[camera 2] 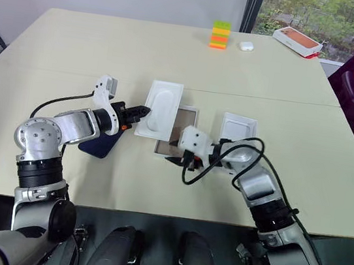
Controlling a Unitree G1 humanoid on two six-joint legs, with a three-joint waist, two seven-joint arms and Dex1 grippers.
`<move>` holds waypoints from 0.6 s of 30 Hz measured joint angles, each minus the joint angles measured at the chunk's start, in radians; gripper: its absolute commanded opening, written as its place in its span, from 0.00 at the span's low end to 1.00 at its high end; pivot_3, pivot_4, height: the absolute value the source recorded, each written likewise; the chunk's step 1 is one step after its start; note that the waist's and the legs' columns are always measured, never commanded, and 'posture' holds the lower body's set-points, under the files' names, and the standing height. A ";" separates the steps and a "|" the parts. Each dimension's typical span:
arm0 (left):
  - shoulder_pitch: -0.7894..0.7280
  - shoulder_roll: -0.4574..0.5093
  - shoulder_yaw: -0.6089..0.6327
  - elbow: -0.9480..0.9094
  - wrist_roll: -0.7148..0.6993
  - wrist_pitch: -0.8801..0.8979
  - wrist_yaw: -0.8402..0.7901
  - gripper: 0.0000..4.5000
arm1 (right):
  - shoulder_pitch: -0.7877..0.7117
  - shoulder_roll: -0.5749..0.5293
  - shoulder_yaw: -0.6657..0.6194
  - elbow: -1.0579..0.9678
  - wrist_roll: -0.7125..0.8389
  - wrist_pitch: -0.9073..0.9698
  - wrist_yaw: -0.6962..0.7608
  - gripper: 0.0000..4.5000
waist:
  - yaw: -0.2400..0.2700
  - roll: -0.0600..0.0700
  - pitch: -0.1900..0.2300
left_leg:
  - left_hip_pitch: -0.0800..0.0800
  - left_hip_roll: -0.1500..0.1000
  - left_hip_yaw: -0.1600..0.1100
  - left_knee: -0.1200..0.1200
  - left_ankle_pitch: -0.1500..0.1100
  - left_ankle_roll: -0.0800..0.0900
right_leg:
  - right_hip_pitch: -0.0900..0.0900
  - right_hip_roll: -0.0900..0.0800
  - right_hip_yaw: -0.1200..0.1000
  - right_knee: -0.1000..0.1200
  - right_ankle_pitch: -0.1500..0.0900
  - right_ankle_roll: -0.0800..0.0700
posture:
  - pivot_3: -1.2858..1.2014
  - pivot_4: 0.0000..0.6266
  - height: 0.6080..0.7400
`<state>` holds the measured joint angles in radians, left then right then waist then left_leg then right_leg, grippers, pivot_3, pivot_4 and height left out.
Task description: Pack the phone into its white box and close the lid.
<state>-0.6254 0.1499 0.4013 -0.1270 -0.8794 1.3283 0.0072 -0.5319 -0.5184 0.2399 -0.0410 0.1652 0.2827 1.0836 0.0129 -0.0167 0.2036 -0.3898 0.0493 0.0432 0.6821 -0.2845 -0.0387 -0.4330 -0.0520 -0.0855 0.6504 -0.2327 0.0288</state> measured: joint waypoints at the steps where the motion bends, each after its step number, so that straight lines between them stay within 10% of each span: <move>1: 0.000 -0.008 -0.002 -0.006 0.000 0.002 0.007 0.00 | 0.001 -0.024 -0.025 -0.012 0.026 0.010 0.016 0.50 | 0.002 0.000 0.000 | 0.000 0.000 0.000 0.000 0.000 0.000 | 0.000 0.000 0.000 0.000 0.000 0.000 | 0.52 0.24 1.00; 18: 0.043 -0.098 -0.106 0.008 0.091 -0.014 0.050 0.00 | 0.008 -0.088 -0.245 0.216 0.111 -0.209 0.001 0.50 | -0.002 -0.001 0.000 | 0.000 0.001 0.000 -0.001 0.000 0.000 | 0.000 0.001 0.000 -0.001 -0.001 0.002 | 0.52 0.24 1.00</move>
<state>-0.5819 0.0519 0.2950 -0.1190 -0.7884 1.3139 0.0567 -0.5236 -0.6067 -0.0048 0.1751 0.2762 0.0733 1.0851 0.0107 -0.0177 0.2040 -0.3897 0.0501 0.0434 0.6810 -0.2847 -0.0383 -0.4332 -0.0505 -0.0850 0.6493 -0.2338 0.0306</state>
